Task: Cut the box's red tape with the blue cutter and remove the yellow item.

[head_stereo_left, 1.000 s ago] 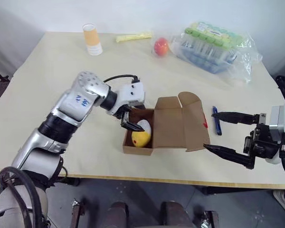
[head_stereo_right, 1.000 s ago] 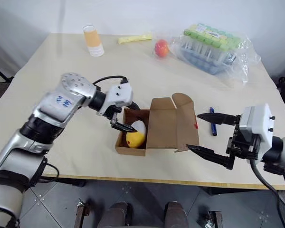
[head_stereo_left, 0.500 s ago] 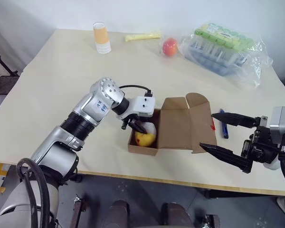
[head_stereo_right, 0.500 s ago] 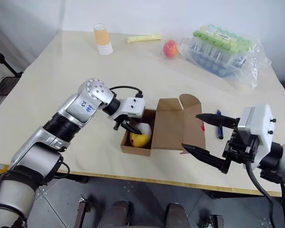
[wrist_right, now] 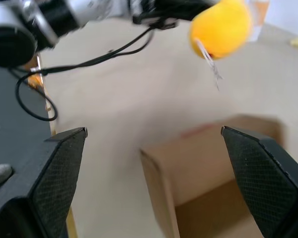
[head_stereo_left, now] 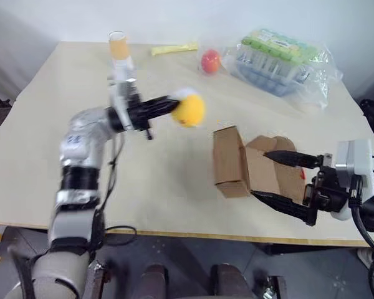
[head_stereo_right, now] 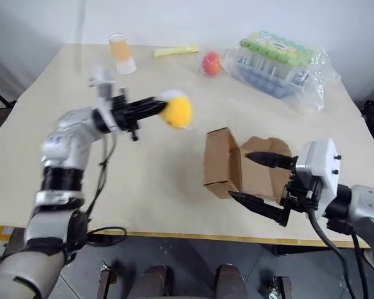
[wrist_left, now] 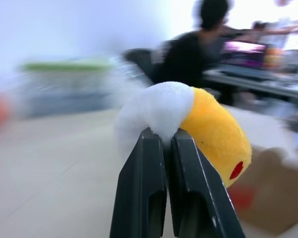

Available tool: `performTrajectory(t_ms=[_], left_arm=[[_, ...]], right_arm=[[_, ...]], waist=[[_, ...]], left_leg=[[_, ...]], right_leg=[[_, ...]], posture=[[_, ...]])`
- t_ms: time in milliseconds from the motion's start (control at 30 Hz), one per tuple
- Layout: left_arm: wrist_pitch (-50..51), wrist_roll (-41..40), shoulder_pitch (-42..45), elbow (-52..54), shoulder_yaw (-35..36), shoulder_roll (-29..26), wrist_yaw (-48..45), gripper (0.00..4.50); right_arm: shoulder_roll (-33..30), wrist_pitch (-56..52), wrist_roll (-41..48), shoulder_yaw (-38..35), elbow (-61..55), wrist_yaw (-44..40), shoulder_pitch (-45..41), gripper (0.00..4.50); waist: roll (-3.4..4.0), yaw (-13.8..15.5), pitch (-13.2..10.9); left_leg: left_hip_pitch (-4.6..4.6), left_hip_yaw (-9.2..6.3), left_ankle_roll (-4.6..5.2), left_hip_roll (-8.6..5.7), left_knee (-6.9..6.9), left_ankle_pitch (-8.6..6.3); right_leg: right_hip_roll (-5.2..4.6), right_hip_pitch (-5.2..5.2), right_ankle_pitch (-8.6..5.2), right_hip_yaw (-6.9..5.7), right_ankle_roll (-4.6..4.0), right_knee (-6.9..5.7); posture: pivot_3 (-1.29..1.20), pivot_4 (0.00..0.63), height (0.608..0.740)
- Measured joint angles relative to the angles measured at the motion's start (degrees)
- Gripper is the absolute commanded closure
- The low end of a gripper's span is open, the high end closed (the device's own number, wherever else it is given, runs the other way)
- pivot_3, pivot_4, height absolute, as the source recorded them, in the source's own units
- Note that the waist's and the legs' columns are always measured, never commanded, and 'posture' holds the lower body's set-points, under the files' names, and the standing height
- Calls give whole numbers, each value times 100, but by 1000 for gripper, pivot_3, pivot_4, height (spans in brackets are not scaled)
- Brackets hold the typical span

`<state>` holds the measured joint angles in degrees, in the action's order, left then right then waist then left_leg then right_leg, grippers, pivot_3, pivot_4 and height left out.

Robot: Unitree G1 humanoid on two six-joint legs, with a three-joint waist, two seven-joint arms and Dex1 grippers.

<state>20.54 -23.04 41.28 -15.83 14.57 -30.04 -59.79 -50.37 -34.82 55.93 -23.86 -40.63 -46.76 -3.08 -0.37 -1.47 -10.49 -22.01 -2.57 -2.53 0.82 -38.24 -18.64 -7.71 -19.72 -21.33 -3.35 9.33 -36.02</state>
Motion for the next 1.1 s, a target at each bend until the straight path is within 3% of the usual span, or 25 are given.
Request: performTrajectory(t_ms=[167, 300, 633, 700, 867, 967, 1100], left_arm=[[-600, 375, -2455, 968, 648, -615, 486, 4493], [-747, 405, -3228, 1313, 1076, -618, 912, 4493], [-400, 40, -3232, 1888, 955, -537, 1418, 1651], [-27, -327, -3243, 2060, 975, -644, 1364, 1063], [504, -1068, -3683, 2519, 1643, -1336, 927, 1063], [483, -1038, -4259, 2500, 2201, -1690, 807, 1063], [159, -952, -5079, 2322, 2850, -1731, 533, 1063]], right_arm=[[472, 756, -776, 868, 470, -327, -445, 0], [508, 1528, -1701, 1476, 1089, -886, -624, 0], [558, 1747, -1934, 1572, 1628, -1257, -952, 0], [558, 1734, -1915, 1571, 1628, -1286, -952, 0], [334, 1681, -1709, 1436, 1627, -1709, -765, 0], [243, 1685, -1709, 1411, 1692, -1901, -880, 0], [201, 1680, -1717, 1246, 1778, -1853, -918, 0]], waist=[[-5, 42, 2], [-7, 245, 1], [-6, 259, 2], [-6, 219, 2], [-5, 105, 1], [-4, 69, 1], [-2, 91, -1]], left_leg=[[-2, -11, 0, -3, -1, 0], [-8, -17, 1, -6, -32, -1], [-6, -14, 0, -2, -39, 0], [-7, -13, 0, -1, -39, 0], [3, -3, 0, 1, -17, 0], [21, 10, -1, 3, 1, 1], [30, 16, -1, 4, 12, 0]], right_leg=[[-8, 6, 0, -13, 0, 9], [-10, 17, 1, -16, -1, 9], [-6, 17, 4, -15, -6, 3], [-5, 16, 4, -15, -7, 2], [-5, 17, 5, -9, -8, 8], [-5, 20, 5, 0, -8, 10], [-6, 23, 4, 3, -9, 14]], posture=[[0, 150, 740], [0, 150, 740], [0, 150, 740], [0, 150, 740], [0, 150, 740], [0, 150, 740], [0, 150, 740]])
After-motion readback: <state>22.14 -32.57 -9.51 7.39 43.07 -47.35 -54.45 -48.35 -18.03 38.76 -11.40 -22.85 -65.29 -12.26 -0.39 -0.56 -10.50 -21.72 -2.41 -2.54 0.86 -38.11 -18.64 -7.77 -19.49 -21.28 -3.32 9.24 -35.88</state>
